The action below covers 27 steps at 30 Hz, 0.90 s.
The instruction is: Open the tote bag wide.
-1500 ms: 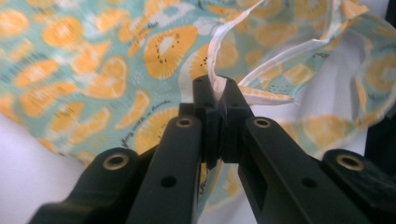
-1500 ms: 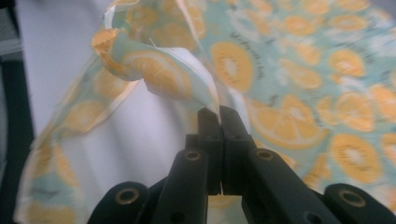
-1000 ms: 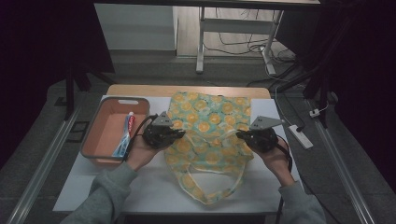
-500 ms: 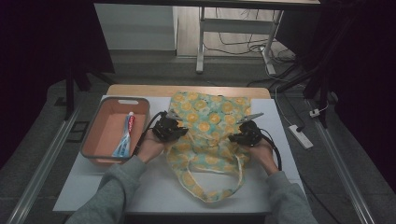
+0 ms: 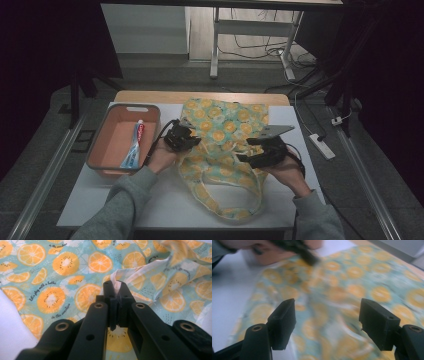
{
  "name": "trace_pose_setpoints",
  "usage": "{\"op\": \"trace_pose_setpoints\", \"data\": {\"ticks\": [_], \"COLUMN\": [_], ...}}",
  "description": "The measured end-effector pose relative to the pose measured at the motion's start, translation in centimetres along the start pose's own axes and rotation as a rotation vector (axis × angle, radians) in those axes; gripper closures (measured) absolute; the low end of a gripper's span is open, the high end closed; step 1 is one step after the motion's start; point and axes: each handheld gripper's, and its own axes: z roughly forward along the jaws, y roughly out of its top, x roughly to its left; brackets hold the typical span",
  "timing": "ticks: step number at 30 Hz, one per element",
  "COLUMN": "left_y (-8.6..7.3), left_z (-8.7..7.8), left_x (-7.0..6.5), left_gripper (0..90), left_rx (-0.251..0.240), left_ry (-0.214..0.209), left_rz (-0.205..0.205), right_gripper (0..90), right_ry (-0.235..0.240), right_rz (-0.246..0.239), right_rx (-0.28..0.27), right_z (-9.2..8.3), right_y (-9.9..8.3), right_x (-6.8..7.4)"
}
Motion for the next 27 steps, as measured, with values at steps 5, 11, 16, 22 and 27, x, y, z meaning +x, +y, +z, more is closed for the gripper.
{"op": "trace_pose_setpoints", "data": {"ticks": [5, 11, 16, 22, 27], "left_y": [0.0, 0.0, 0.0, 0.1, 0.1], "left_z": [0.2, 0.2, 0.4, 0.1, 0.0], "left_x": [0.2, 0.3, 0.2, 0.1, 0.1], "left_gripper": [86.9, 86.7, 86.7, 86.6, 86.1], "left_rx": [0.005, 0.005, 0.008, -0.002, -0.01], "left_ry": [-0.011, -0.025, -0.036, -0.049, -0.051], "left_rz": [-0.009, -0.015, -0.011, -0.011, -0.007], "right_gripper": [24.4, 19.0, 21.7, 45.7, 79.5], "right_ry": [0.016, -0.012, -0.013, -0.008, -0.014], "right_rz": [-0.086, -0.115, -0.14, -0.137, -0.135], "right_rx": [0.086, 0.192, 0.267, 0.303, 0.314], "right_z": [4.6, 9.6, 11.5, 12.4, 12.6], "right_y": [1.2, 0.3, -0.8, -1.7, -1.8], "right_x": [0.9, -0.9, -1.7, -2.5, -2.8]}}
